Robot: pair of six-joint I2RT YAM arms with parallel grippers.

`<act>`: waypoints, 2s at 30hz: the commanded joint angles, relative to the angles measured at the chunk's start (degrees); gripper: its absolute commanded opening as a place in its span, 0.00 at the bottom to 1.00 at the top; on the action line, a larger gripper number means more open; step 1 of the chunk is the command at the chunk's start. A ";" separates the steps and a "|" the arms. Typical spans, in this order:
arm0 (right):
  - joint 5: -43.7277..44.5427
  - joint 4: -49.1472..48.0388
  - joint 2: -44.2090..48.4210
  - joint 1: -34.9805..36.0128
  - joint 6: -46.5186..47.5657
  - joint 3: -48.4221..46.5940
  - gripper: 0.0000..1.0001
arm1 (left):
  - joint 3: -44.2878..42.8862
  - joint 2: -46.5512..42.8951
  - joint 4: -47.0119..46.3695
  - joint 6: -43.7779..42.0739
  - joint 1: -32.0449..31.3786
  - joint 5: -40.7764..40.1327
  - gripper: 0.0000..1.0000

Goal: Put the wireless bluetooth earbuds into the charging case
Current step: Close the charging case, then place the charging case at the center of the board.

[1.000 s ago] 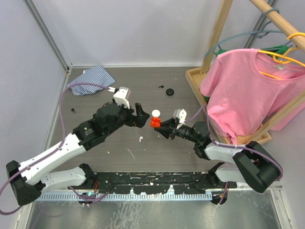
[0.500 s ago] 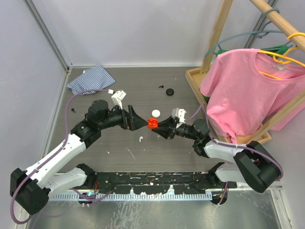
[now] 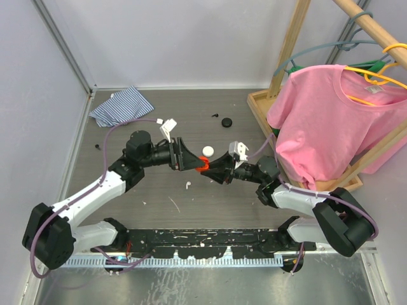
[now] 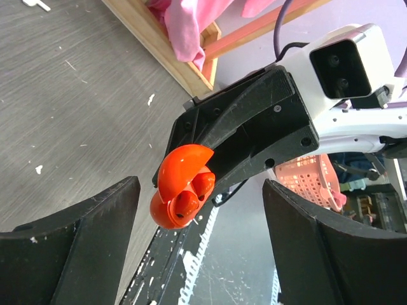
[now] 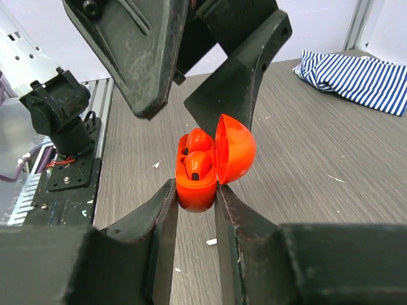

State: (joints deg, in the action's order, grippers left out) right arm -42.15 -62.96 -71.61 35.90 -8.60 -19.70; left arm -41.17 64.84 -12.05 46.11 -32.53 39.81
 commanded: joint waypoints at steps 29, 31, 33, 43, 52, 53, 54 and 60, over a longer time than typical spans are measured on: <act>-3.97 -0.60 -2.61 0.25 -2.25 -3.30 0.01 | 5.67 -2.89 -22.97 3.56 0.28 7.86 0.54; -4.15 0.65 -2.55 0.30 -2.04 -3.47 0.01 | 6.02 -3.21 -23.20 3.09 0.28 7.99 0.55; -4.17 2.01 -2.19 0.26 -1.83 -3.67 0.01 | 6.33 -3.55 -23.32 2.98 0.31 7.94 0.55; 3.51 19.41 3.44 0.06 1.45 -5.29 0.01 | 3.19 -12.66 1.80 -9.15 0.63 -2.22 0.71; 17.44 37.88 9.49 -1.08 -0.09 -5.74 0.01 | -5.38 -23.89 32.01 -21.23 0.76 -20.86 0.85; 18.72 39.83 9.81 -1.30 -0.79 -5.90 0.01 | -6.67 -24.53 35.06 -22.52 0.70 -22.56 0.86; 20.09 41.50 10.00 -1.56 -1.51 -5.96 0.01 | -8.04 -25.06 38.31 -24.63 0.69 -24.63 0.87; 28.61 48.55 9.47 -3.71 -8.01 -5.40 0.01 | -14.34 -27.90 51.56 -34.54 0.72 -37.40 0.96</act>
State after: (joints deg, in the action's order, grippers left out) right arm -21.82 -19.62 -62.98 33.63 -11.51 -23.27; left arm -51.35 38.89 28.08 20.84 -32.12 13.63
